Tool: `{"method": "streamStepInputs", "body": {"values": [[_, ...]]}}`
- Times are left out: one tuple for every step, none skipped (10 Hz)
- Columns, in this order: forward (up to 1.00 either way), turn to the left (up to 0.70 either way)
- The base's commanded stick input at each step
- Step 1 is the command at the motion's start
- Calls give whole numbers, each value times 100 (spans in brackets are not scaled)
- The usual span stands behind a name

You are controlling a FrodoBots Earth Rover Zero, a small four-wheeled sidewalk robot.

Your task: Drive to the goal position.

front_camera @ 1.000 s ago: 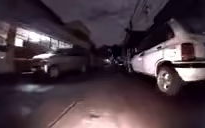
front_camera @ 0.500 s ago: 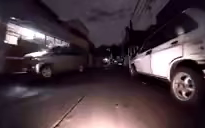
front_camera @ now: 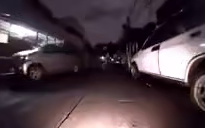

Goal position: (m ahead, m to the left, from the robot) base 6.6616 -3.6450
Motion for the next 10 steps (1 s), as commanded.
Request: {"method": "streamStepInputs", "body": {"values": [[100, -11], [100, 0], [100, 0], [100, 0], [100, 0], [100, 0], [100, 0], [100, 0], [100, 0], [100, 0]]}}
